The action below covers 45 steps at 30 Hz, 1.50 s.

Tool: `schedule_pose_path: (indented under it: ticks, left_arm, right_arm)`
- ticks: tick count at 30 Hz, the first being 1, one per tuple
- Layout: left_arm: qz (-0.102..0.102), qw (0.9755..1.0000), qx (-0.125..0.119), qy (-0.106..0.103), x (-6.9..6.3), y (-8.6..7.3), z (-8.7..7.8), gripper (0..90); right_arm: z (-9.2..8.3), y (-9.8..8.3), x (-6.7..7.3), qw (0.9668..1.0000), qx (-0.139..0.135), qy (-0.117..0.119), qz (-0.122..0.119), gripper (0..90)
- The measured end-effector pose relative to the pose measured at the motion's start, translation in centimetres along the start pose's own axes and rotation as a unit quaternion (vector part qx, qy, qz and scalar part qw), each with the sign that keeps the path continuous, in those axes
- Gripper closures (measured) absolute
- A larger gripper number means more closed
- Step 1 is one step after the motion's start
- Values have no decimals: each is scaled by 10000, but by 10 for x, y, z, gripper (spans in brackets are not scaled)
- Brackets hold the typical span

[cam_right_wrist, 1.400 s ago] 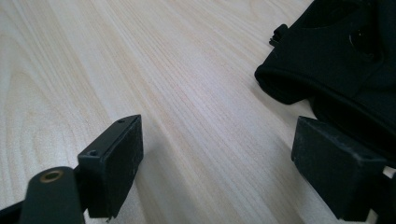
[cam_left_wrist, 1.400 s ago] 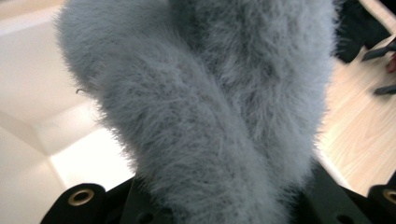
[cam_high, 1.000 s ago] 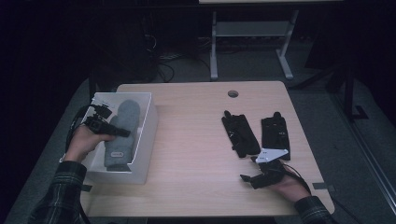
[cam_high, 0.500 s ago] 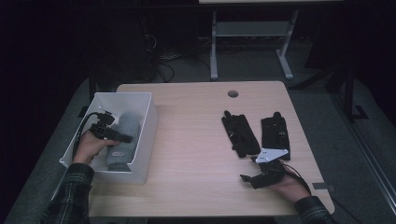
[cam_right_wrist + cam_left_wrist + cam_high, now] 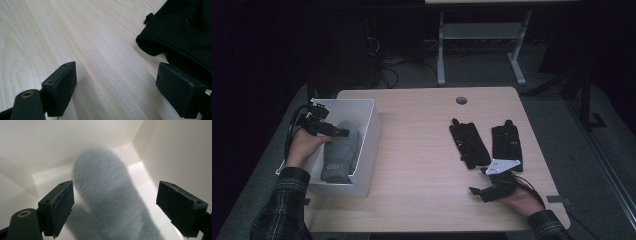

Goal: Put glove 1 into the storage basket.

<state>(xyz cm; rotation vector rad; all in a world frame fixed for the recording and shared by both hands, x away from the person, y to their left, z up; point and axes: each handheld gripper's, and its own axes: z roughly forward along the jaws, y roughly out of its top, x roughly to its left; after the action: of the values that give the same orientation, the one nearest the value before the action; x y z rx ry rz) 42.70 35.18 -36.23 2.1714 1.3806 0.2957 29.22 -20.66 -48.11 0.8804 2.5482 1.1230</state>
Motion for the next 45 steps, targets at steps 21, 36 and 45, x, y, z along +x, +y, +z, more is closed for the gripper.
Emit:
schedule_pose_path:
  ticks: [21, 36, 45]
  left_arm:
    - [673, 9918, -798, -732, -101, 43, -29, 143]
    - [1185, 9825, -880, -1132, -188, 37, 8, 144]
    - [1347, 9794, -832, -1251, -215, 9, 40, 146]
  right_arm:
    - [0, 0, 0, 10000, 1, 0, -2, 167]
    - [0, 0, 1, 10000, 7, 8, 7, 166]
    - [0, 0, 1, 10000, 10, 13, -4, 167]
